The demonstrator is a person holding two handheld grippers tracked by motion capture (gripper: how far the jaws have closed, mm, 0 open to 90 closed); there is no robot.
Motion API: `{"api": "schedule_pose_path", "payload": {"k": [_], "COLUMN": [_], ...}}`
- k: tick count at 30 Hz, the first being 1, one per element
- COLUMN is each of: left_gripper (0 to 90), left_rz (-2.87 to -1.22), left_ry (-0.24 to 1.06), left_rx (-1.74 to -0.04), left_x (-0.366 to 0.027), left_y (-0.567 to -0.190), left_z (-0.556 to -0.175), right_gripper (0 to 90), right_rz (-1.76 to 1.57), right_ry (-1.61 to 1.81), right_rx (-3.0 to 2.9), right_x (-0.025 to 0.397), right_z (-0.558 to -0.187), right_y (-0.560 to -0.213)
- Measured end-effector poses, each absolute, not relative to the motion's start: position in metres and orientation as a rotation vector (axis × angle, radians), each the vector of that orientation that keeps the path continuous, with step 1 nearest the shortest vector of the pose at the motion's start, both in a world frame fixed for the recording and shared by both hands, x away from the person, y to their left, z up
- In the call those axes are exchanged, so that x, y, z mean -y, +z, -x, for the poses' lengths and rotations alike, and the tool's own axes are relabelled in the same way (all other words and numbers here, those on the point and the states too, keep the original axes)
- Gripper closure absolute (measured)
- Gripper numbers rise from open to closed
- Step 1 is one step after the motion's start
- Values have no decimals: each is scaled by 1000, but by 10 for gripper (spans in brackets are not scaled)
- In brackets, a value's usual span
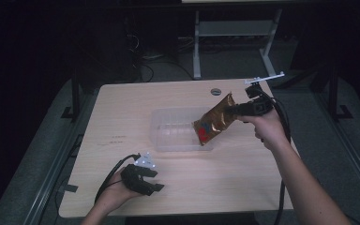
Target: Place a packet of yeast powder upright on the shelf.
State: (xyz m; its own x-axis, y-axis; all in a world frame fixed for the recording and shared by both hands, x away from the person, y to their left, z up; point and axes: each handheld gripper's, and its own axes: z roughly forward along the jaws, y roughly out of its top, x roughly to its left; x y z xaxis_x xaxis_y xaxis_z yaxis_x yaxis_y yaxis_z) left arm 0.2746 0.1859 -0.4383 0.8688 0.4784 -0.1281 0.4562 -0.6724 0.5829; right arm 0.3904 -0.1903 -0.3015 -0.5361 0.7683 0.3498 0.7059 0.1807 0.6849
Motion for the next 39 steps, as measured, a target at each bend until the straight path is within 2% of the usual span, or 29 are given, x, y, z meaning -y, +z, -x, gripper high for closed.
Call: {"api": "schedule_pose_path", "payload": {"k": [7,9,11,14,17,22,29,39], "left_gripper": [423,462,557,768,889,895,896,896], "left_rz": [-2427,-2402,-2347,-2295,-2256,-2197,-2161,-2142], "left_ry": [61,85,103,136,164,229,265,246], "left_rx": [-657,-663,-687,-679,-673,-647,-677,-730], "left_x": [-186,-185,-183,-180,-175,-146,-98,-68], "left_y": [-437,-432,-426,-411,-401,-379,-372,-382], "left_z": [-276,-278,-281,-293,-301,-342,-391,-426], "right_gripper": [806,850,860,868,869,870,869,869], "right_rz": [-1465,-1464,-1469,-1462,-1452,-1456,-1459,-1464], "right_ry": [1297,1293,1293,1288,1282,1280,1289,1315], "right_rx": [-2354,-2319,-2302,-2292,-2287,-2279,-2282,-2270], "right_x": [190,189,189,185,181,177,177,179], "right_z": [-389,-387,-387,-389,-389,-392,-395,-397], "right_y": [-300,-298,-296,-292,-288,-285,-288,-290]}}
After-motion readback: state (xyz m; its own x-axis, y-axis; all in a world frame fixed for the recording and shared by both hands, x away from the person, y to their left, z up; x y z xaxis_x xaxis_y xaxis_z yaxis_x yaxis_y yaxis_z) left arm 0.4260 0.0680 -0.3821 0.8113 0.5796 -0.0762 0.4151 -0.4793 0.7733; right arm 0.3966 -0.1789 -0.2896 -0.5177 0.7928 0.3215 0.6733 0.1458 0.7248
